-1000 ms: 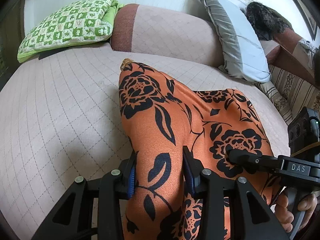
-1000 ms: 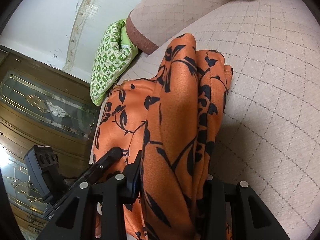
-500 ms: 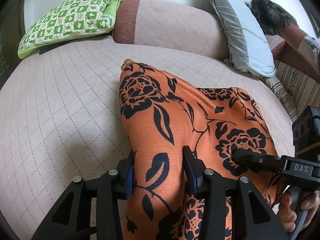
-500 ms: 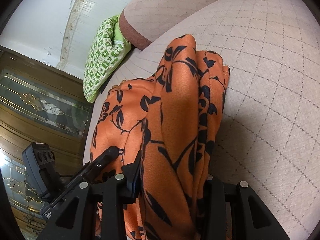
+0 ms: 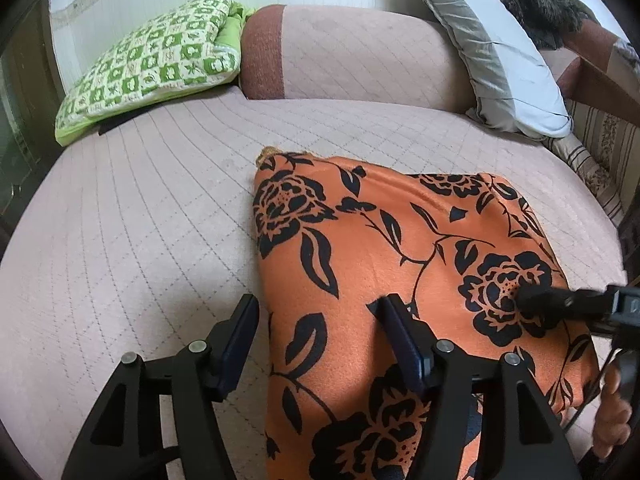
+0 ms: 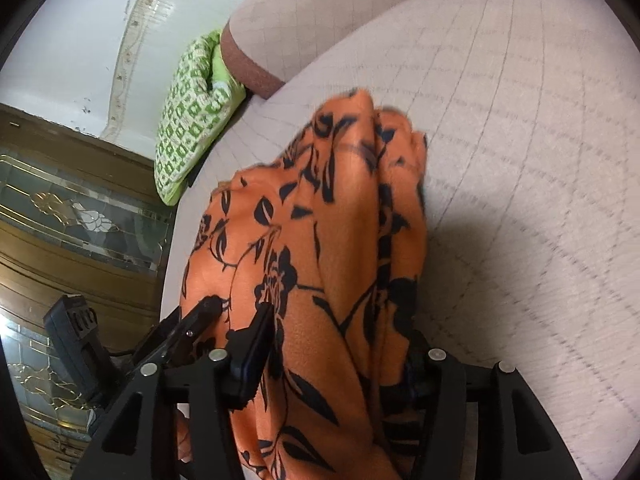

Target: Fold small clothes

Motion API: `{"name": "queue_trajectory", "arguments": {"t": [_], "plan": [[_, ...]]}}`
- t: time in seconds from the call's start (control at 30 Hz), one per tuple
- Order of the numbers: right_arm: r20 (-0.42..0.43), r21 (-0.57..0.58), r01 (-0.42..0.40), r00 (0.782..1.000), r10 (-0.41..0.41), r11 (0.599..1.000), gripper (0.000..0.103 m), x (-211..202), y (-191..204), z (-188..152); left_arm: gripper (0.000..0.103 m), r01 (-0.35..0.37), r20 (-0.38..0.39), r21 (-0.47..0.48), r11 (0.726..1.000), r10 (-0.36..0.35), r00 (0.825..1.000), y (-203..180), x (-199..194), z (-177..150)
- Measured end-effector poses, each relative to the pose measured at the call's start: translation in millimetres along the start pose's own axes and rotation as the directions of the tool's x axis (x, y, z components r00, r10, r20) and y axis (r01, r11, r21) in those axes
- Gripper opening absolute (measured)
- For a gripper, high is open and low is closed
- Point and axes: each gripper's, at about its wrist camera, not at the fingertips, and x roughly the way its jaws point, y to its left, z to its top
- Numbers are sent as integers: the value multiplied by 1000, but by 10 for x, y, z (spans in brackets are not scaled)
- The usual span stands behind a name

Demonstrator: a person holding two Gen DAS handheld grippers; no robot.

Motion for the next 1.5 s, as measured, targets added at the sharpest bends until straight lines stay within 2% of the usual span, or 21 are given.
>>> {"name": "queue_trajectory", "arguments": {"t": [0.17,0.23,0.33,0.37,0.43,0.57,0.67,0.77,0.83,0.93,1.13,1.2,1.27,1.4,1.5], "plan": [[129,-29,17,992,-14,999,56,-339,-2,49,65,-32,38,-14,999,33,999,-4,-97,39],[204,-85,11,979,6,996,56,-495,80,34,66,-37,59,-22,999,38,998,-10,-137,70],[257,-173,1,965,44,985,55,-605,245,-24,73,-46,88,-23,999,48,995,-55,-191,95],[269,-203,3,962,53,979,51,-620,304,-53,73,-49,94,-18,999,51,994,-71,-196,95],[252,-250,4,966,61,968,47,-577,408,-92,73,-60,97,-3,998,60,993,-117,-190,94],[179,-254,5,983,42,967,46,-372,408,-116,73,-73,72,14,997,72,995,-190,-117,75],[144,-264,70,989,-32,962,46,-212,386,-141,73,-94,39,19,995,93,995,-201,-24,56],[108,-238,98,991,-74,966,46,-108,288,-113,76,-112,-21,23,993,113,993,-193,131,19],[86,-213,107,992,-91,971,47,-50,213,-96,77,-107,-32,11,994,107,994,-180,163,4],[91,-208,104,992,-87,973,46,-54,218,-87,77,-114,-26,17,993,115,993,-184,147,2],[197,-199,58,980,-18,978,47,-258,322,22,77,-103,-14,-4,995,103,995,-211,90,38],[209,-192,52,978,-11,980,47,-222,351,131,77,-96,-14,-19,995,96,995,-211,93,64],[202,-180,50,979,-13,982,47,-143,361,232,77,-92,-24,-22,995,92,995,-220,131,84],[81,-95,100,992,-93,990,54,239,203,383,77,-81,-44,-5,997,80,996,-263,218,92],[83,-84,97,992,-91,992,54,277,159,407,77,-78,-47,-4,997,77,996,-259,231,92]]}}
